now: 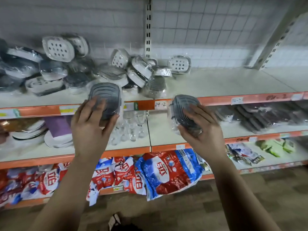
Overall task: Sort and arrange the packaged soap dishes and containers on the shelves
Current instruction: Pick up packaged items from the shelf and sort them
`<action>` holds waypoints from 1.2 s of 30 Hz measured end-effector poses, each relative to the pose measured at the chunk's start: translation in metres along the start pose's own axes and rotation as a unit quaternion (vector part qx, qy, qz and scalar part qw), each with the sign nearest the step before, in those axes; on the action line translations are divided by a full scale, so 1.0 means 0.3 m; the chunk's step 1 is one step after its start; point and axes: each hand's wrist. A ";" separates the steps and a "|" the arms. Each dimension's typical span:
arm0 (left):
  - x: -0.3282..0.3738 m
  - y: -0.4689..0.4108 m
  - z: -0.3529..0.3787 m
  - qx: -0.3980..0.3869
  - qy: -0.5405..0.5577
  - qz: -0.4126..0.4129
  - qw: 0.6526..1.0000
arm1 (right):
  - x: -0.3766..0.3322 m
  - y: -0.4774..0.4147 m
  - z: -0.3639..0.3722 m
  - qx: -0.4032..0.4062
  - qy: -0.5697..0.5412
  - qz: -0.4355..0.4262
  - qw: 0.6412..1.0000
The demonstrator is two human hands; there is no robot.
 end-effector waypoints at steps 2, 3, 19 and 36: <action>0.113 0.071 -0.013 -0.013 0.029 -0.001 1.000 | 0.065 0.058 -0.089 -0.001 0.012 0.013 1.000; 0.172 0.108 -0.017 -0.027 0.041 -0.003 0.999 | 0.097 0.087 -0.127 -0.003 0.018 0.023 1.000; 0.510 0.371 0.211 -0.183 0.102 0.023 0.977 | 0.452 0.261 -0.275 -0.083 0.058 0.111 0.989; 0.525 0.611 0.763 -0.252 0.062 -0.068 0.963 | 0.917 0.254 0.118 -0.224 0.034 0.106 0.968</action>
Point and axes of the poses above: each hand's wrist, its own y-axis away from the middle knuckle, its own z-axis out of the palm, x = y × z, and after that the axes turned 15 degrees about x, right-handed
